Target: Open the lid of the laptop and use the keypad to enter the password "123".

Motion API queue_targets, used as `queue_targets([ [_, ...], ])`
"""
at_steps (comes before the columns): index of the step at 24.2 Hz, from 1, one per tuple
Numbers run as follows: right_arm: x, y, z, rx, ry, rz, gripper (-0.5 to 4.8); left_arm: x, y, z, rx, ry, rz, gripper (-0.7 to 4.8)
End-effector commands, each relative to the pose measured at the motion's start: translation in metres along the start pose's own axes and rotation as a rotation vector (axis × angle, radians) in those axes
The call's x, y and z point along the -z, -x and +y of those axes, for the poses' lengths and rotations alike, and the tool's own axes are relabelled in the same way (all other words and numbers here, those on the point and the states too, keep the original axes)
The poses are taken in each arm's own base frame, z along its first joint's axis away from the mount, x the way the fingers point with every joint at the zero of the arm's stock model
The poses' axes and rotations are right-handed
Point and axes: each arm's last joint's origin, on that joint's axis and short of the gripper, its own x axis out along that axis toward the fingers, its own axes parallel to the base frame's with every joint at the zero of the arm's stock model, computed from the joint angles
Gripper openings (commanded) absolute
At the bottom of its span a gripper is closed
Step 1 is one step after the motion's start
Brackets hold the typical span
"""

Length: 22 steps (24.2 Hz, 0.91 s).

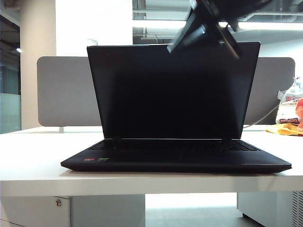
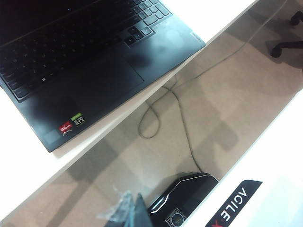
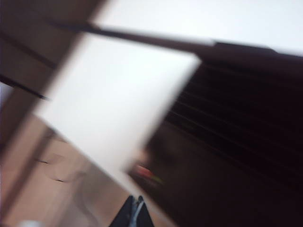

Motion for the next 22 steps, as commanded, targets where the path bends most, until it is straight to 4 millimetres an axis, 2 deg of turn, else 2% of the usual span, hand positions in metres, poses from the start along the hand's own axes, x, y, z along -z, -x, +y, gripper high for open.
queue_targets([
  [1, 0.006, 0.002, -0.009, 0.278, 0.136, 0.002, -0.05, 0.000, 0.001, 0.000, -0.002, 0.007, -0.004, -0.02],
  [4, -0.001, 0.003, -0.010, 0.396, 0.230, -0.073, -0.05, 0.000, 0.001, 0.000, -0.003, 0.007, -0.004, -0.02],
  [9, -0.010, 0.004, -0.009, 0.484, 0.290, -0.186, -0.05, 0.000, 0.001, 0.000, -0.003, 0.007, -0.004, -0.02],
  [18, -0.016, -0.007, -0.016, 0.525, 0.330, -0.213, -0.05, -0.001, 0.001, 0.000, -0.019, 0.007, -0.014, -0.02],
  [22, -0.038, -0.006, -0.008, 0.526, 0.363, -0.256, -0.05, -0.001, 0.001, 0.001, -0.023, 0.007, -0.015, -0.02],
])
